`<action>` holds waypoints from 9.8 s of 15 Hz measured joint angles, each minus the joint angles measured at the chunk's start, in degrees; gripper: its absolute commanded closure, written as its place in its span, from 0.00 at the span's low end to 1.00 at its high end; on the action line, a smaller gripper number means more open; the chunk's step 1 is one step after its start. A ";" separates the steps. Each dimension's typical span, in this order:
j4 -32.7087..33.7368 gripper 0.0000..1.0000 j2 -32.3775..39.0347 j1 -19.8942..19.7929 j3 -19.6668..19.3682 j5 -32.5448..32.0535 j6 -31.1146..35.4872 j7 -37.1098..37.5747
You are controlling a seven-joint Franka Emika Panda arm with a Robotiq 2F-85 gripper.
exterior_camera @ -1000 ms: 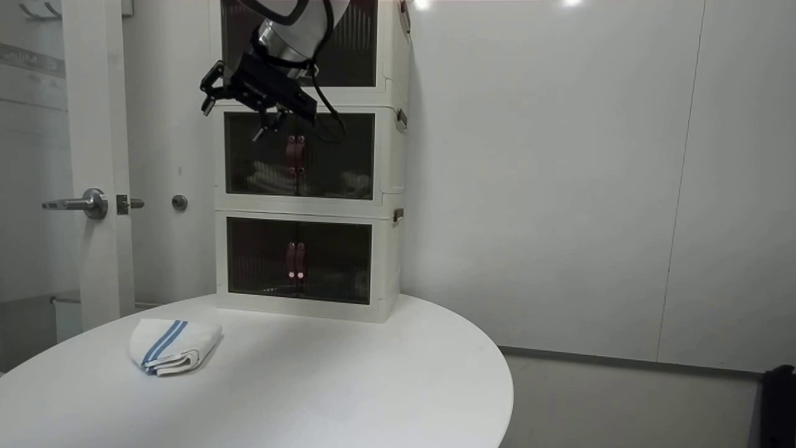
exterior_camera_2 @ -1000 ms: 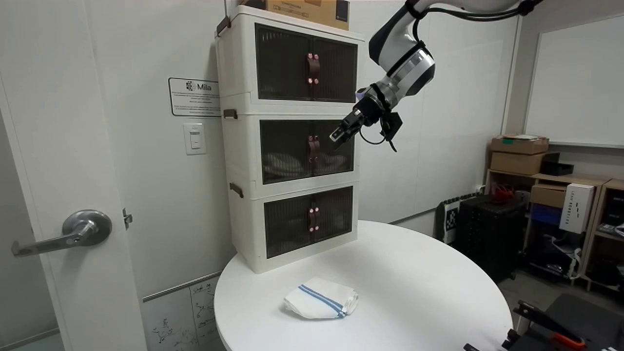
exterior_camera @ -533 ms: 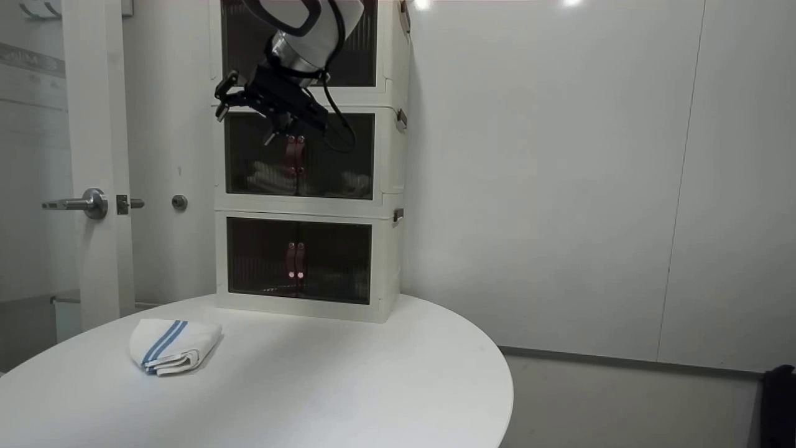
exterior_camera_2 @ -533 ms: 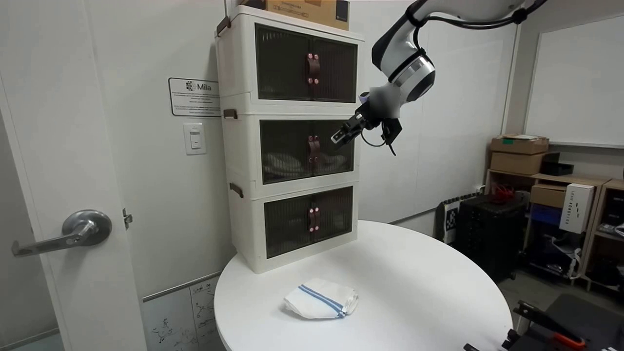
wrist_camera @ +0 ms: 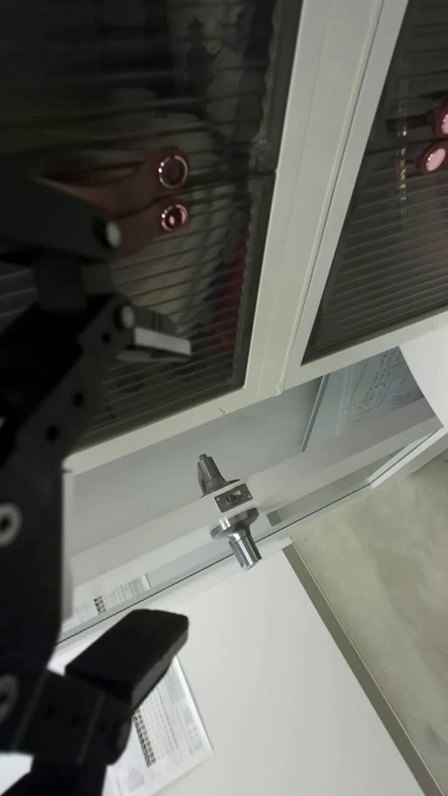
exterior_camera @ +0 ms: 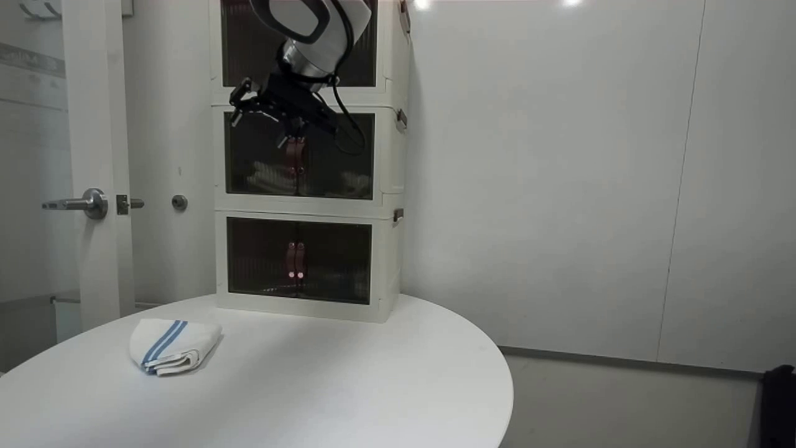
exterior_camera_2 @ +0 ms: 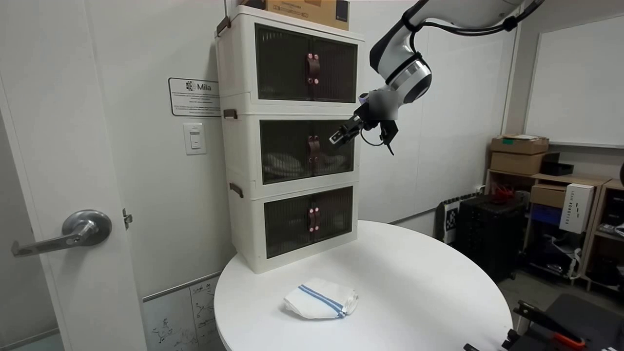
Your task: Open the right cabinet door of the middle compartment
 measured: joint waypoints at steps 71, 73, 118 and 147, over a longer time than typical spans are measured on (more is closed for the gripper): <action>17.47 0.90 14.69 -1.51 6.84 -2.54 8.85 -6.21; 17.33 0.90 14.51 -1.84 6.84 -2.94 7.22 -6.27; -8.20 0.00 -8.34 2.85 2.35 2.07 15.27 26.18; 25.23 0.00 -3.35 3.77 1.22 -20.51 -33.72 95.05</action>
